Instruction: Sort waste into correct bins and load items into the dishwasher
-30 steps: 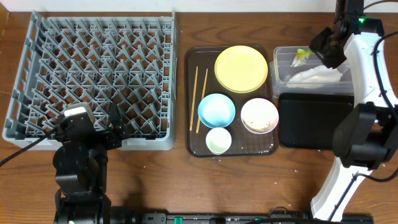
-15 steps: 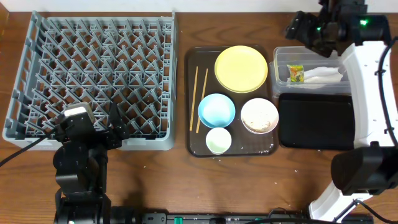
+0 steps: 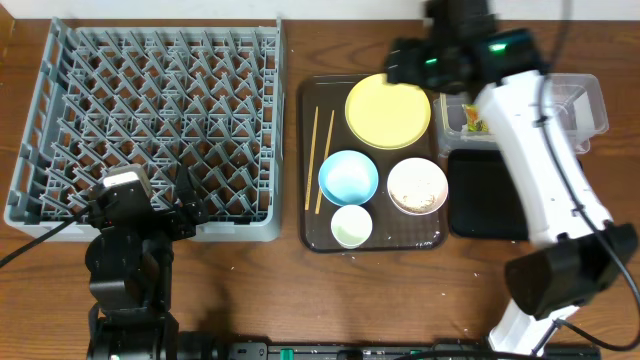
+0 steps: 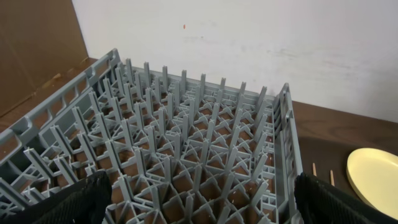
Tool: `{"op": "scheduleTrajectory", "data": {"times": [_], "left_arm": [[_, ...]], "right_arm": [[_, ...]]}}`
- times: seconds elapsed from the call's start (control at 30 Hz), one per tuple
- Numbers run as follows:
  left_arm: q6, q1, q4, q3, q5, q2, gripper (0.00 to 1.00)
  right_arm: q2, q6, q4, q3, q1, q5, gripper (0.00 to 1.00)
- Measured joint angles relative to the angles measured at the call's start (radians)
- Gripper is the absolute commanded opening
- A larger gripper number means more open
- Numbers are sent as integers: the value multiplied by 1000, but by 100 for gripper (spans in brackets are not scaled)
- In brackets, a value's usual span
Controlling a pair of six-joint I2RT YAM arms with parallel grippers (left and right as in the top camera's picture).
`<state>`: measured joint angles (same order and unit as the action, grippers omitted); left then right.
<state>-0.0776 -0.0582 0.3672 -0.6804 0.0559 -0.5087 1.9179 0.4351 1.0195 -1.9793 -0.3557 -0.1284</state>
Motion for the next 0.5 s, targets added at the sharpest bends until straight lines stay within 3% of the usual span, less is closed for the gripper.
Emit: {"op": "scheduleTrajectory", "data": {"times": [0.23,0.5], "left_arm": [[0,0,0,0,0,0,95],[0,0,0,0,0,0,95]], "right_arm": [[127,-25,-58,0,-144,48,69],[285,-45,-116,0,-209,95,62]]}}
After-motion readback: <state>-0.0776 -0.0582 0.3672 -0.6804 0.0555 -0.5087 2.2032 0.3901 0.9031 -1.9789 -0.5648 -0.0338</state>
